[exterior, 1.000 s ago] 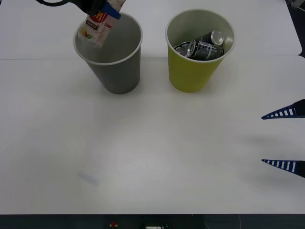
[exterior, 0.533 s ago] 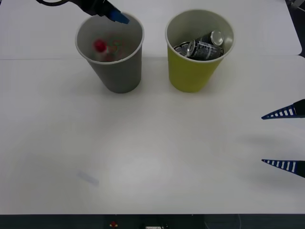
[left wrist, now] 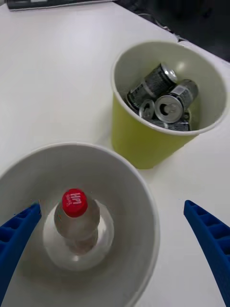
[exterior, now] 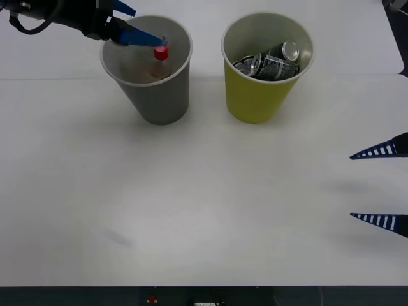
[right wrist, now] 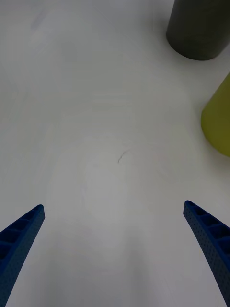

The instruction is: Put the can into the green bin and the plastic bottle into the gray bin

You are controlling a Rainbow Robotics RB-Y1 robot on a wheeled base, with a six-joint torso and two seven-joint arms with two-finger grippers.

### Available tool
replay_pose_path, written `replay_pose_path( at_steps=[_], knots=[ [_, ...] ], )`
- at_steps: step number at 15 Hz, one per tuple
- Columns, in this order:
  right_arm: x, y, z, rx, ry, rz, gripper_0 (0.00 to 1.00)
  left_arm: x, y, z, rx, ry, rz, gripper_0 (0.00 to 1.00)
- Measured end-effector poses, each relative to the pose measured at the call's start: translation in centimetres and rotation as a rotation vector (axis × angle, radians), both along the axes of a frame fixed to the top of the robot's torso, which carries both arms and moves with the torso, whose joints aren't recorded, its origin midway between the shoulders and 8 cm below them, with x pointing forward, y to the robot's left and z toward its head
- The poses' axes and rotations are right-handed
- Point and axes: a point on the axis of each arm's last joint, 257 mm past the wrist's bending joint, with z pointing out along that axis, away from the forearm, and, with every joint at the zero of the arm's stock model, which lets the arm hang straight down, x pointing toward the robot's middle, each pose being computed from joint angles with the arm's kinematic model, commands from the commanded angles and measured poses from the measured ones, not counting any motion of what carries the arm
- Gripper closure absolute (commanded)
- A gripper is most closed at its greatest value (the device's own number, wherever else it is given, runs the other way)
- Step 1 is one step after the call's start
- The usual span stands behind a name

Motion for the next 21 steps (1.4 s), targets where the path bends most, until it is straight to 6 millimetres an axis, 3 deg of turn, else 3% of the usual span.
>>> replay_pose_path(
  at_steps=[10,21],
  knots=[
    [0.0,0.0,0.0,0.000,0.000,0.000,0.00,-8.5,6.6,-5.7,-0.018,-0.065,-0.295,0.00],
    [0.0,0.0,0.0,0.000,0.000,0.000,0.00,-16.4,11.4,-10.2,0.032,-0.112,-0.410,0.00]
  ],
)
